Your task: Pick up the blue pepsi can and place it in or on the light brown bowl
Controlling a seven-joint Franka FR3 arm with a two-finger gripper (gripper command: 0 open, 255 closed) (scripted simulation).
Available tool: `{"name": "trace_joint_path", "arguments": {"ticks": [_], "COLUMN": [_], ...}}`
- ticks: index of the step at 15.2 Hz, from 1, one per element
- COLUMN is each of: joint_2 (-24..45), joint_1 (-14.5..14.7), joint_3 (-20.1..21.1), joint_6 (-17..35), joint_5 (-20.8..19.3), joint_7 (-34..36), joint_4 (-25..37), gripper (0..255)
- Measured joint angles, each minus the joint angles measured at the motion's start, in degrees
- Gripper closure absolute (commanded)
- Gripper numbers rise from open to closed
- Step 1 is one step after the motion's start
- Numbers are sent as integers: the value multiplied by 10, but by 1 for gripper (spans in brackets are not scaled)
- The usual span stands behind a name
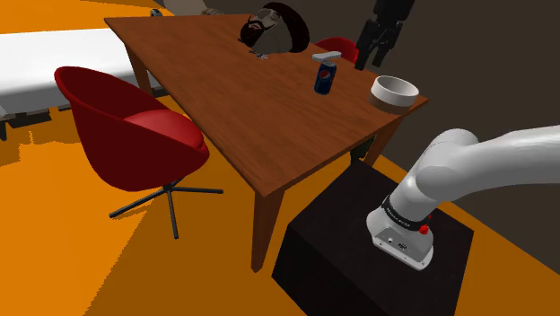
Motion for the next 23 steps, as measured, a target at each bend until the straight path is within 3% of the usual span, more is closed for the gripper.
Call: {"name": "trace_joint_path", "arguments": {"ticks": [4, 10, 18, 23], "joint_2": [27, 122, 276, 382], "joint_1": [-4, -15, -22, -30], "joint_3": [-16, -69, -132, -169], "joint_6": [23, 85, 156, 173], "joint_5": [-9, -30, -26, -3], "joint_7": [-17, -76, -151, -206], "joint_4": [3, 33, 111, 192], "gripper": [0, 0, 0, 0]}}
